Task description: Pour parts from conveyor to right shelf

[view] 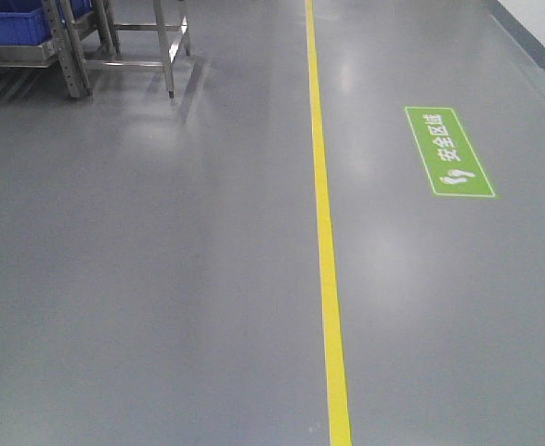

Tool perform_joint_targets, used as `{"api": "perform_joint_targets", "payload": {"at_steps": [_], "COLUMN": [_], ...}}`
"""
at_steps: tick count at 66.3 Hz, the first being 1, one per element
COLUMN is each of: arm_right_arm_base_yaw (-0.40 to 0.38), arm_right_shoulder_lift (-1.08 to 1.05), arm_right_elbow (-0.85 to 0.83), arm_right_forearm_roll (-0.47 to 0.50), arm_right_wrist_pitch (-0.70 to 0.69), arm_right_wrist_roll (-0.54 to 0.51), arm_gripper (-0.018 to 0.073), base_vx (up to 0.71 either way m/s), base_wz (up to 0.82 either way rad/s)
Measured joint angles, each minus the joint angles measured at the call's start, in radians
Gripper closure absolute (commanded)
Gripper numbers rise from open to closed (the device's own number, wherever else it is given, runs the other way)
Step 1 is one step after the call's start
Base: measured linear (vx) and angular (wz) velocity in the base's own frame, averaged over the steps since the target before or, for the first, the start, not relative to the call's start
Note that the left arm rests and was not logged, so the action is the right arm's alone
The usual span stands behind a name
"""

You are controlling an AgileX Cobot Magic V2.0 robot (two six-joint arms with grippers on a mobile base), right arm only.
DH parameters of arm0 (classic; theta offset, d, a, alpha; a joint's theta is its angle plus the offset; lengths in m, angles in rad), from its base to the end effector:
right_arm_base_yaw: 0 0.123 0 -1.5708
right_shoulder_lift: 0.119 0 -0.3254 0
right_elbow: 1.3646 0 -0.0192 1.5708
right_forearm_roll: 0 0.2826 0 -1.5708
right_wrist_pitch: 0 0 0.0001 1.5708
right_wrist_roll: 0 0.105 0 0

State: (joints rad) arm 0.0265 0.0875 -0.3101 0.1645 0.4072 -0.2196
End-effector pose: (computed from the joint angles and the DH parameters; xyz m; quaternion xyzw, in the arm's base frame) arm 0.0489 0.0081 0.2844 -0.0568 0.7368 0.0099 0.6737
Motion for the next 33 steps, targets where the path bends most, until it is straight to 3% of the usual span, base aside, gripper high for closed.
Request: {"api": "perform_joint_targets", "payload": {"at_steps": [33], "arm_right_arm_base_yaw": [0.0], "arm_right_shoulder_lift": [0.0], "arm_right_elbow": [0.0], "arm_right_forearm_roll": [0.0], "arm_right_wrist_pitch": [0.0], "arm_right_wrist_roll": [0.0], "arm_gripper": [0.0564], "base_vx": [0.61], "base_wz": [-0.04]}}
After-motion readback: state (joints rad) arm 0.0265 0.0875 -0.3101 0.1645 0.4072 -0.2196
